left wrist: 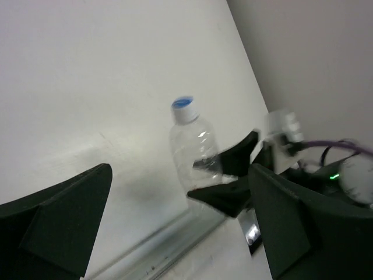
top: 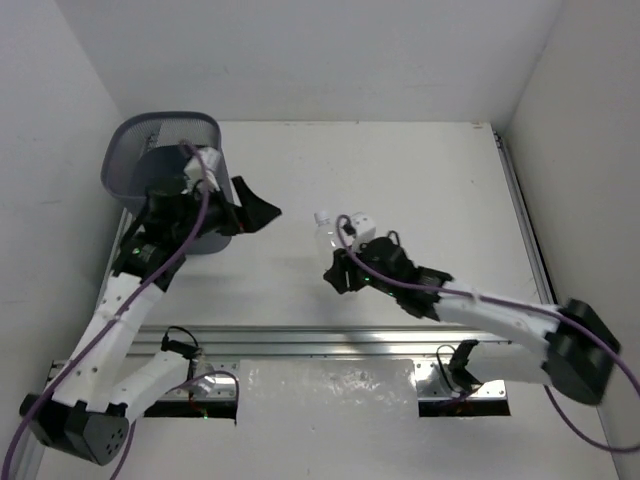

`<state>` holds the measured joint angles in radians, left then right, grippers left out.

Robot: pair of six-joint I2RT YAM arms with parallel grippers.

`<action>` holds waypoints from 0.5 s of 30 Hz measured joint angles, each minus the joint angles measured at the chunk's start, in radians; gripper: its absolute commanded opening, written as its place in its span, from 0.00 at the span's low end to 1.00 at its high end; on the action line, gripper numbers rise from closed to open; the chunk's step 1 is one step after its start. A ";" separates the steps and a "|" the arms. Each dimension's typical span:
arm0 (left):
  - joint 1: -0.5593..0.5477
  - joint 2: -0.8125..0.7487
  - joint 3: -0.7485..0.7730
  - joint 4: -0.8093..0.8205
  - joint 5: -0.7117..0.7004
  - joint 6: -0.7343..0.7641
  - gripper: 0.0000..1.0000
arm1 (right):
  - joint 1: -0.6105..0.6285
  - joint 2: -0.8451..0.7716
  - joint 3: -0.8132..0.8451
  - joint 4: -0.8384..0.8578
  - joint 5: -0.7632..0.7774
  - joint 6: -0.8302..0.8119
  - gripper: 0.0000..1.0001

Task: Put the plastic bottles in the bin

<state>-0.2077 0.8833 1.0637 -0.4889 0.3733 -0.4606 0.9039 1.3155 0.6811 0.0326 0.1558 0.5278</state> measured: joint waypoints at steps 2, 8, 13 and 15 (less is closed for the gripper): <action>-0.045 0.031 -0.091 0.089 0.100 -0.048 1.00 | -0.007 -0.176 -0.099 0.084 -0.051 -0.043 0.15; -0.298 0.076 -0.193 0.317 0.195 -0.141 1.00 | -0.013 -0.419 -0.142 0.190 -0.216 -0.106 0.16; -0.461 0.171 -0.156 0.479 0.187 -0.163 0.42 | -0.012 -0.444 -0.089 0.188 -0.344 -0.110 0.38; -0.480 0.222 -0.127 0.491 0.153 -0.153 0.00 | -0.014 -0.457 -0.074 0.167 -0.346 -0.109 0.98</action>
<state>-0.6880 1.1049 0.9363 0.0021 0.5262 -0.6132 0.8898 0.8585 0.6067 0.1993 -0.1902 0.4191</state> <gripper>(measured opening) 0.482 0.544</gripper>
